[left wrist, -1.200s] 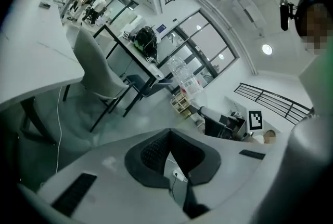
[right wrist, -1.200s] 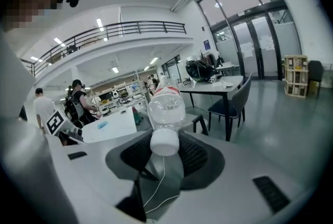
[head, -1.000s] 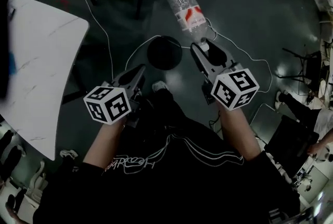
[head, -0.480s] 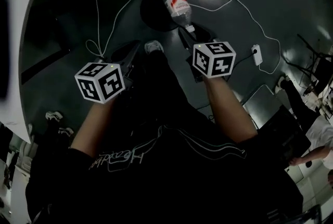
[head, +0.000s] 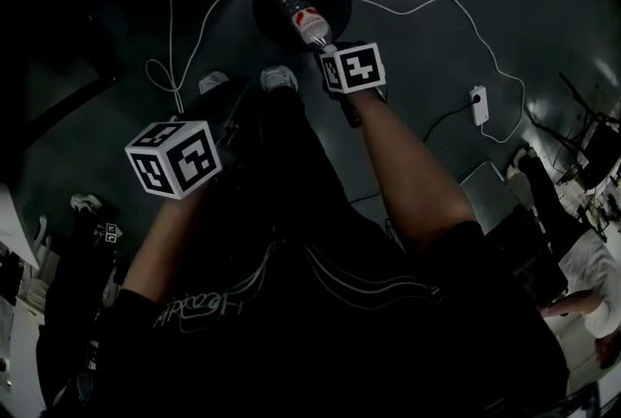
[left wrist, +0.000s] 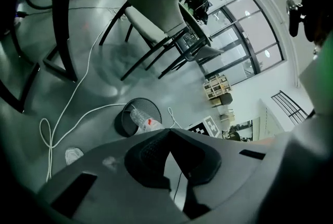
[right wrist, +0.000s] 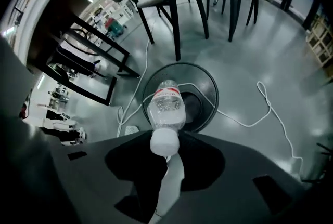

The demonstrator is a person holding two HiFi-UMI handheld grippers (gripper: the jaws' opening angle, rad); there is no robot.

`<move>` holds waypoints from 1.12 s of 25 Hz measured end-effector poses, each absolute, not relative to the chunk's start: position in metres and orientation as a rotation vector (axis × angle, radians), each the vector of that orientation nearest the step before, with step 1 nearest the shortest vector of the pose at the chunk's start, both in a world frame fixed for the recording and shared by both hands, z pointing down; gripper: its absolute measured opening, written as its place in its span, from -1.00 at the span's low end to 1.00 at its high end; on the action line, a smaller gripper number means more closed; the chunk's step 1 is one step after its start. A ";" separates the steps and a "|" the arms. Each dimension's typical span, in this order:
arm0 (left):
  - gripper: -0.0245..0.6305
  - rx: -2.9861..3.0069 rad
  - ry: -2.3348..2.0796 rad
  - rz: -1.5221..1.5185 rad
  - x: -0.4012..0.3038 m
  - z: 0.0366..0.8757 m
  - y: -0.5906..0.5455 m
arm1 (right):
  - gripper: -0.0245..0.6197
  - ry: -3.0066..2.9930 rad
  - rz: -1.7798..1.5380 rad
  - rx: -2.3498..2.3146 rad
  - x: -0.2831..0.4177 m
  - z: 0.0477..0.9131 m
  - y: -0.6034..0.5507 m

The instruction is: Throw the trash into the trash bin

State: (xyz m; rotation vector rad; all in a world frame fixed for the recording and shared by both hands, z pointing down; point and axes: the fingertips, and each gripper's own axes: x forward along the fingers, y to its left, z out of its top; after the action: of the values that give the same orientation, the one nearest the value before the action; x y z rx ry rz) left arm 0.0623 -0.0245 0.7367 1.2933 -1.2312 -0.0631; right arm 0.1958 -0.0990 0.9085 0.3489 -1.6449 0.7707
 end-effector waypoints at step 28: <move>-0.92 1.198 -1.336 -0.149 0.037 0.740 -0.015 | -0.32 -1.837 0.894 0.487 0.193 0.867 -0.120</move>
State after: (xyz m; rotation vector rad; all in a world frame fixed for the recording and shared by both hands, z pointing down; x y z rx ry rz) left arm 0.0368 -0.0147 0.7401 1.1979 -1.3361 -0.1490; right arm 0.1929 -0.1200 0.8674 0.4872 -1.8370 0.8937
